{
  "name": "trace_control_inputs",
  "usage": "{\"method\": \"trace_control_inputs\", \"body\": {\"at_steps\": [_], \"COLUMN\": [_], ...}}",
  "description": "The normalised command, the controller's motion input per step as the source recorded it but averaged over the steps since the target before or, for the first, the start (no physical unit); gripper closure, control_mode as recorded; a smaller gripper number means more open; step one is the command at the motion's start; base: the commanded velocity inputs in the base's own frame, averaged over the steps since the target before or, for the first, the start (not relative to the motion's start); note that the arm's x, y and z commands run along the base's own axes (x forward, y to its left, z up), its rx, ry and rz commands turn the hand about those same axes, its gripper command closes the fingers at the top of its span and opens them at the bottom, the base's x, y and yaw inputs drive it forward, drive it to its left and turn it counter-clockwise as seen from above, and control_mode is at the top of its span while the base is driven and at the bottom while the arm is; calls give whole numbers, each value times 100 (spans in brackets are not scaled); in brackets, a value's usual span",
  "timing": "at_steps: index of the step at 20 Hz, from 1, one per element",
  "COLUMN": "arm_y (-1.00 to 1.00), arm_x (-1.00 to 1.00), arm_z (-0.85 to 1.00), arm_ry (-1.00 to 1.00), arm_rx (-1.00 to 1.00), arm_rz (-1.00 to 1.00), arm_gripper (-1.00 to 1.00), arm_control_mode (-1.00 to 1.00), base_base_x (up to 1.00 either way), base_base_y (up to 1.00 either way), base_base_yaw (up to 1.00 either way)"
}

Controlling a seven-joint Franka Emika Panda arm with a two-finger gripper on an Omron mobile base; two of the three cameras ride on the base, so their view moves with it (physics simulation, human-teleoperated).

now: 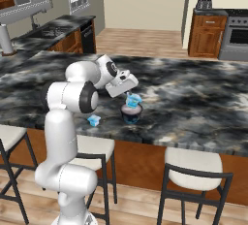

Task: Stack the yogurt containers by placing the smaller containers on top of the larger containers.

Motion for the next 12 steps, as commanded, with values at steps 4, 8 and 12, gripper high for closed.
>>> {"method": "trace_control_inputs", "body": {"at_steps": [4,8,12], "arm_y": [2,-1,-3], "arm_x": [-24,-30,-18], "arm_z": [2,3,2], "arm_ry": [-2,-4,-2], "arm_rx": [-1,-2,-6], "arm_rz": [0,0,0], "arm_gripper": [100,100,100], "arm_control_mode": [-100,-100,-100], "base_base_x": [0,0,0], "base_base_y": [0,0,0], "base_base_yaw": [0,0,0]}}
